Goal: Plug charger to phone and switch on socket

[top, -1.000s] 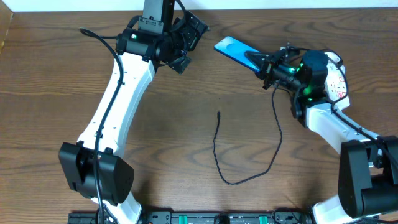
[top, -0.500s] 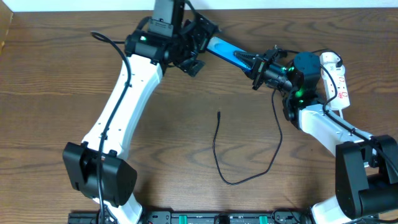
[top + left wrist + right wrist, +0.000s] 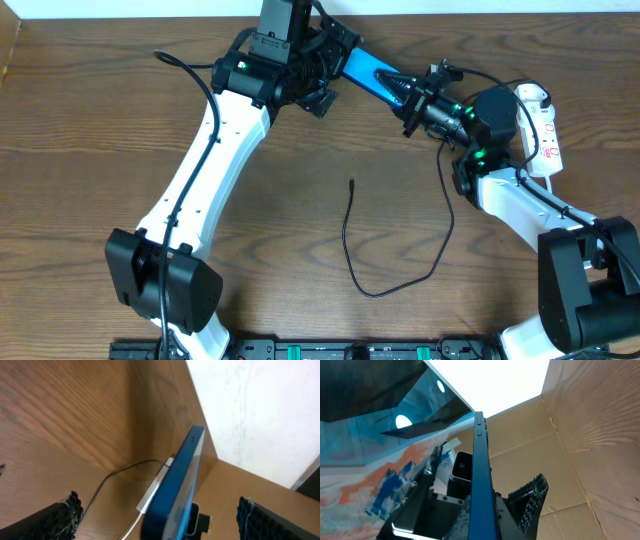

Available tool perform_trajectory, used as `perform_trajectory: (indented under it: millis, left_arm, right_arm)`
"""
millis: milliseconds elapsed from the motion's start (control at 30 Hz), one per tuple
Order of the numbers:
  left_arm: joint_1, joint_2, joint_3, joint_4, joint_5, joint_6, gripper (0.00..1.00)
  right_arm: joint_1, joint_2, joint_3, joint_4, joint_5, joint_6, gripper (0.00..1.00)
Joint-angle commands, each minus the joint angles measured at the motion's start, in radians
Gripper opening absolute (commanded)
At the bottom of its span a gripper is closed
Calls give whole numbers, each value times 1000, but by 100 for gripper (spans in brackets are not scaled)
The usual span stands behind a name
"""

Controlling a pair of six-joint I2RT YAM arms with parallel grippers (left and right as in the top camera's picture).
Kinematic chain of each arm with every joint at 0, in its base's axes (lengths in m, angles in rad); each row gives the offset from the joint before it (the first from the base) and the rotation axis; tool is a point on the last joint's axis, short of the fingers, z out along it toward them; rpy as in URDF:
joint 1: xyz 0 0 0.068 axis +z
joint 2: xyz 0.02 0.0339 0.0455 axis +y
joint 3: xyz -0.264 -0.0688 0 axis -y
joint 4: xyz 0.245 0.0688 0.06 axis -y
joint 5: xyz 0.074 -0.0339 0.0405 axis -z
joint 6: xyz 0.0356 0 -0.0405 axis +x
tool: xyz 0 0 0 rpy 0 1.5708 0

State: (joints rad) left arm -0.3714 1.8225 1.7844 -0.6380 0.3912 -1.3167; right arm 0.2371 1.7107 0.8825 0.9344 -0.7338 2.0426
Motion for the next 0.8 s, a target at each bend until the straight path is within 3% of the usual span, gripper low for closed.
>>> perform_trajectory:
  millis: [0, 400, 767]
  left_arm:
    - [1, 1, 3, 16, -27, -32, 99]
    - [2, 1, 3, 47, -46, -58, 99]
    - [1, 1, 3, 46, -98, -50, 98]
  right_arm:
    - [18, -3, 17, 20, 37, 9, 1]
    - [53, -3, 17, 73, 152, 9, 1]
    - [53, -3, 17, 162, 143, 9, 1]
